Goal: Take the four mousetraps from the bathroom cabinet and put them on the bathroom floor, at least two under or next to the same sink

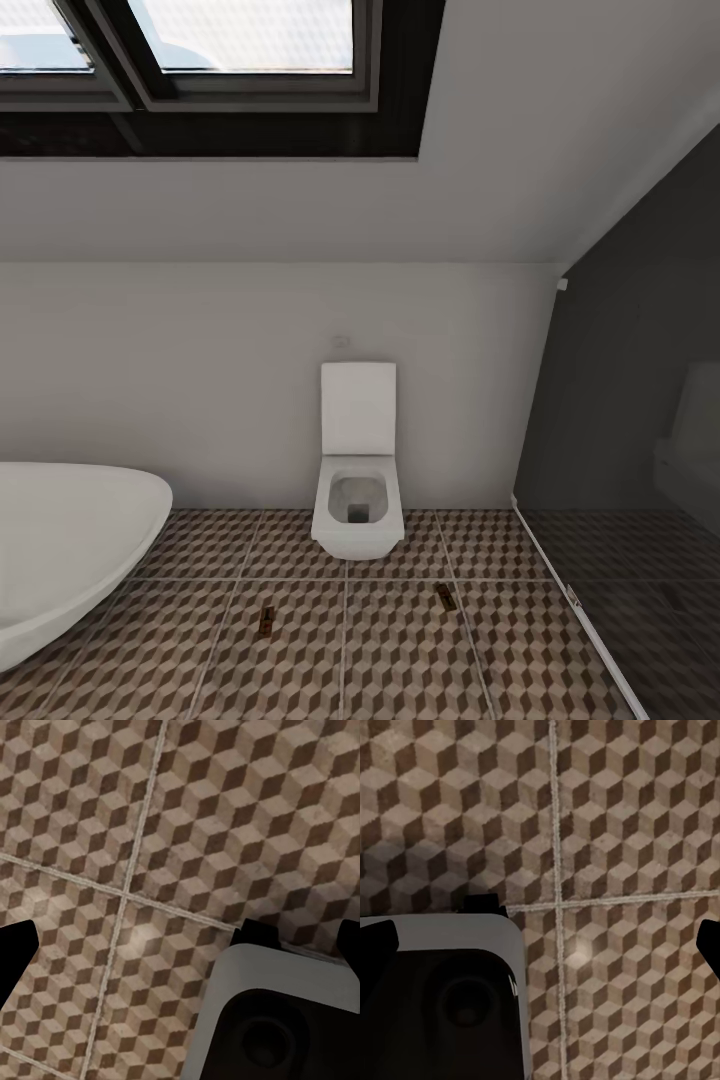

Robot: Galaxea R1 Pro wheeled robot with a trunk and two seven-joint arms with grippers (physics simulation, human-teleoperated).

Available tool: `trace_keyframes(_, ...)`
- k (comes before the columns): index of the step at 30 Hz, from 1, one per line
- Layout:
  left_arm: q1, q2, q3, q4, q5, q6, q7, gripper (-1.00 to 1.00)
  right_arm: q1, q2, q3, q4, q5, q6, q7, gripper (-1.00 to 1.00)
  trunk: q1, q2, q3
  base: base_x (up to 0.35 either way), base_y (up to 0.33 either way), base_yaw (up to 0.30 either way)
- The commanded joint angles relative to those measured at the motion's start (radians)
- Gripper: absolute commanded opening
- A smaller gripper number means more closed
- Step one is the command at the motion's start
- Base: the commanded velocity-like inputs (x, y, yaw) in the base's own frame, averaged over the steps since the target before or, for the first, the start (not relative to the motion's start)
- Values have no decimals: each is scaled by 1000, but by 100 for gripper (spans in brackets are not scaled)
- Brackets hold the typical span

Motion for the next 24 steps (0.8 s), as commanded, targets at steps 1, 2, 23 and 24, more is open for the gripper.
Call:
trace_keyframes(1, -1, 0, -3, 1, 7, -4, 1, 100, -1, 0, 8, 3, -9, -5, 0, 100, 0, -1, -1, 0, 0, 0)
trace_keyframes(2, -1, 0, -3, 1, 7, -4, 1, 100, -1, 0, 8, 3, -9, -5, 0, 100, 0, -1, -1, 0, 0, 0)
trace_keyframes(23, -1, -1, -3, 0, 7, -4, 1, 100, -1, 0, 9, 2, -9, -5, 0, 100, 0, -1, -1, 0, 0, 0)
trace_keyframes(24, -1, 0, -3, 0, 7, -4, 1, 100, -1, 0, 9, 2, -10, -5, 0, 100, 0, -1, -1, 0, 0, 0)
